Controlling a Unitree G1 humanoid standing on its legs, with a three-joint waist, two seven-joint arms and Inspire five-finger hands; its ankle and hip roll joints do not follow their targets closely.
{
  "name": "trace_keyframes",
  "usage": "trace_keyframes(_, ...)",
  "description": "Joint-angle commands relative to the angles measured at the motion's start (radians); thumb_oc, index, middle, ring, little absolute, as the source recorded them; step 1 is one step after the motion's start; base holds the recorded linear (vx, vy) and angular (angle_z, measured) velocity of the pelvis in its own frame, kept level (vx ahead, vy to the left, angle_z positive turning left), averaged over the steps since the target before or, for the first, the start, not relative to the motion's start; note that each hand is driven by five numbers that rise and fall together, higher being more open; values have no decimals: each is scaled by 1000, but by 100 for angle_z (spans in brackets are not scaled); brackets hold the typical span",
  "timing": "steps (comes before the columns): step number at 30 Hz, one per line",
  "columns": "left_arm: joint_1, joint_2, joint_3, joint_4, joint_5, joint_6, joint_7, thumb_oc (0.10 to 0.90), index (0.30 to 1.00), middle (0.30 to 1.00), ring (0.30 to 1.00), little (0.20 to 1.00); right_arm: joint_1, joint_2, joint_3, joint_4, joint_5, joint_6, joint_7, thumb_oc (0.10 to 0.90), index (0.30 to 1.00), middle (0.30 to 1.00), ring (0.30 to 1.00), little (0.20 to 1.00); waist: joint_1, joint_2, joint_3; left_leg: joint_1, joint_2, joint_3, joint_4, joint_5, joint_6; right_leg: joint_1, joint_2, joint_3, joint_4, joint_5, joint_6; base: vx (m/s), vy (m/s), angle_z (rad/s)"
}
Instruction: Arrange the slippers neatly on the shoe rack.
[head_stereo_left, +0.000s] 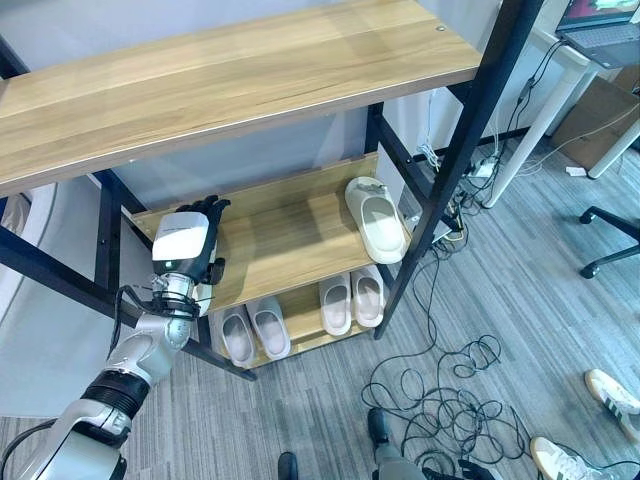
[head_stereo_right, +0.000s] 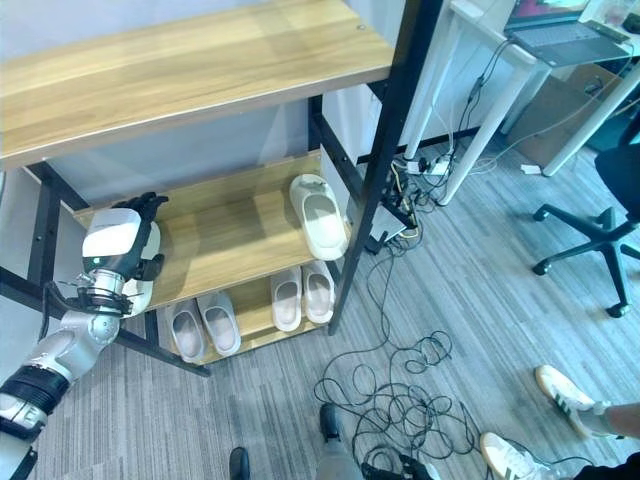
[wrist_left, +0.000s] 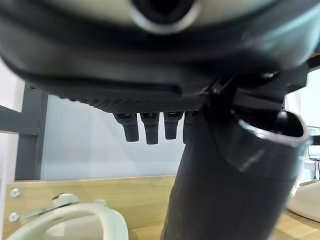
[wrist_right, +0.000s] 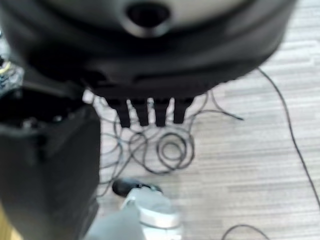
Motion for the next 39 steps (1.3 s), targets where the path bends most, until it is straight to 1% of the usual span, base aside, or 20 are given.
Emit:
trace_keyframes(1,-216,111,7,-18,77,11,82,800,900,900,900,900,-20,-54,20,-20,-16,-25,-23,800,900,900,900,900,7,10,12,-12,-9,-18,11,-132,37,106,-47,-26,12,-236,105,0,0,0)
trace_keyframes(2,-217,111,6,-17,77,11,82,800,900,900,900,900,-20,-53,19,-20,-17,-25,-23,800,900,900,900,900,7,10,12,-12,-9,-18,11,-132,37,106,-47,-27,12,-236,105,0,0,0)
trace_keyframes(6,-260,131,-57,11,157,36,81,800,900,900,900,900,-25,-55,23,-15,-15,-29,-33,800,900,900,900,900,10,10,11,-15,-12,-20,9,-130,37,105,-49,-35,12,-233,106,0,0,0)
trace_keyframes(10,-240,137,-46,1,178,46,82,800,900,900,900,900,-22,-56,19,-14,-16,-29,-37,800,900,900,900,900,14,12,11,-17,-14,-22,9,-130,38,103,-51,-36,12,-232,106,0,0,0)
trace_keyframes(11,-190,129,-24,-23,222,57,91,800,900,900,900,900,-36,-56,26,-38,-21,-41,-37,800,900,900,900,900,27,14,9,-20,-16,-29,9,-129,39,104,-51,-42,12,-235,103,0,0,0)
trace_keyframes(12,-187,128,-22,-24,224,57,91,800,900,900,900,900,-35,-56,27,-39,-21,-41,-37,800,900,900,900,900,26,14,8,-20,-16,-30,9,-129,39,104,-51,-42,12,-236,103,0,0,0)
trace_keyframes(14,-182,95,-11,-13,232,85,102,800,900,900,900,900,-38,-51,36,-37,-35,-38,-38,800,900,900,900,900,25,16,5,-23,-18,-30,9,-130,38,103,-53,-44,12,-236,103,4,1,4)
trace_keyframes(15,-200,79,-13,31,226,98,110,800,900,900,900,900,-41,-57,43,-35,-49,-36,-45,800,900,900,900,900,19,16,6,-26,-18,-28,10,-128,38,99,-53,-41,12,-236,102,-7,1,4)
trace_keyframes(18,-215,87,-5,70,202,112,123,800,900,900,900,900,-44,-67,42,-38,-58,-34,-50,800,900,900,900,900,17,18,9,-32,-18,-26,10,-128,39,91,-53,-38,12,-233,102,-7,-1,-1)
trace_keyframes(20,-213,99,25,70,176,121,144,800,900,900,900,900,-42,-67,45,-48,-63,-36,-55,800,900,900,900,900,15,21,15,-39,-18,-26,11,-128,40,81,-54,-32,12,-230,101,-15,-1,-2)
trace_keyframes(27,-212,115,55,91,138,128,164,800,900,900,900,900,-47,-65,61,-43,-59,-34,-53,800,900,900,900,900,10,26,24,-57,-18,-22,14,-126,43,61,-55,-26,12,-225,100,0,0,0)
trace_keyframes(32,-240,117,35,121,127,126,161,800,900,900,900,900,-59,-68,71,-39,-57,-35,-55,800,900,900,900,900,8,28,31,-66,-19,-21,16,-124,44,51,-55,-25,14,-222,98,0,0,0)
trace_keyframes(33,-256,132,26,133,119,122,160,800,900,900,900,900,-62,-71,73,-37,-55,-36,-56,800,900,900,900,900,6,28,37,-74,-20,-19,16,-121,44,43,-55,-23,14,-219,99,0,0,0)
trace_keyframes(39,-290,153,10,156,111,127,160,800,900,900,900,900,-64,-70,72,-34,-45,-39,-57,800,900,900,900,900,6,24,43,-96,-18,-21,17,-113,43,23,-55,-24,14,-212,99,0,0,0)
